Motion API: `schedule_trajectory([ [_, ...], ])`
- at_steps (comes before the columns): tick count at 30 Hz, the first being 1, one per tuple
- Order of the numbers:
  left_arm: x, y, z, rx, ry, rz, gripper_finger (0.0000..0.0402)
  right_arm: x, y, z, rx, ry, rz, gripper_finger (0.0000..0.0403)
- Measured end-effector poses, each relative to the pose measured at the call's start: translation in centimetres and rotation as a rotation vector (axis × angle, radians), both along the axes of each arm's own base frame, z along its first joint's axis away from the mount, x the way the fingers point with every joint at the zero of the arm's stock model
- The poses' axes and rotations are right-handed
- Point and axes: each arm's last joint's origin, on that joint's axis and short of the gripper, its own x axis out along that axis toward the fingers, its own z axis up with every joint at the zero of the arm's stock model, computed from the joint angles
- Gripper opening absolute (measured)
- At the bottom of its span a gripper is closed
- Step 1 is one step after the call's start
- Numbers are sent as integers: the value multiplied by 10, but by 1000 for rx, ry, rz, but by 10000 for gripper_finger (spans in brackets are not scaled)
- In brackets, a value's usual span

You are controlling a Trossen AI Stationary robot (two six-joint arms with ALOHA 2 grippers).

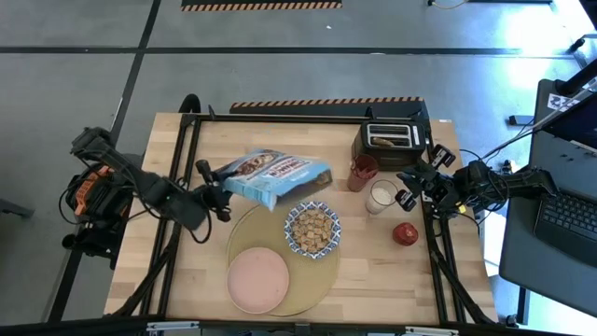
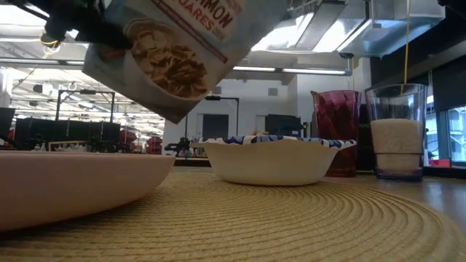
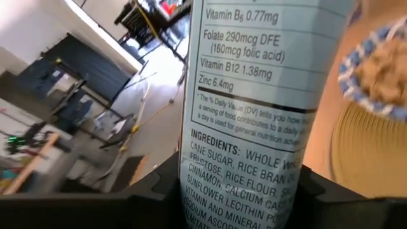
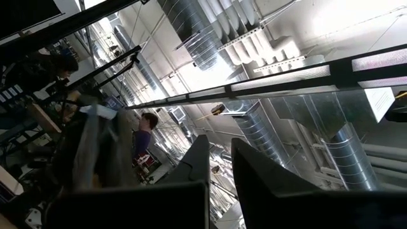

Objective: Arrange a breakfast setting
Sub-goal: Pour the cereal from the cereal box into the white pattern bowl

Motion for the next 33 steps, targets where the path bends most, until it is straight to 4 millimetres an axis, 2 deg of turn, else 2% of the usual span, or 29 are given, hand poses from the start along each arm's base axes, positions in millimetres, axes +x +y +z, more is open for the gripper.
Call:
schedule_trajectory([
  [5,-6,21,-6,-50,-204,-109,154,0,0,0,0,0,0,37],
  [11,-15,55,-3,1,-492,-228,154,0,0,0,0,0,0,37],
  [14,-15,72,-3,-16,-513,-264,154,0,0,0,-1,0,-1,37],
  [22,-6,113,-15,-216,-516,-329,154,0,0,0,-1,-3,-2,37],
  [26,-2,128,-13,-280,-604,-351,154,0,0,0,-1,-4,-2,37],
  [33,7,165,-30,-347,-613,-307,154,0,0,0,-1,-5,-2,37],
])
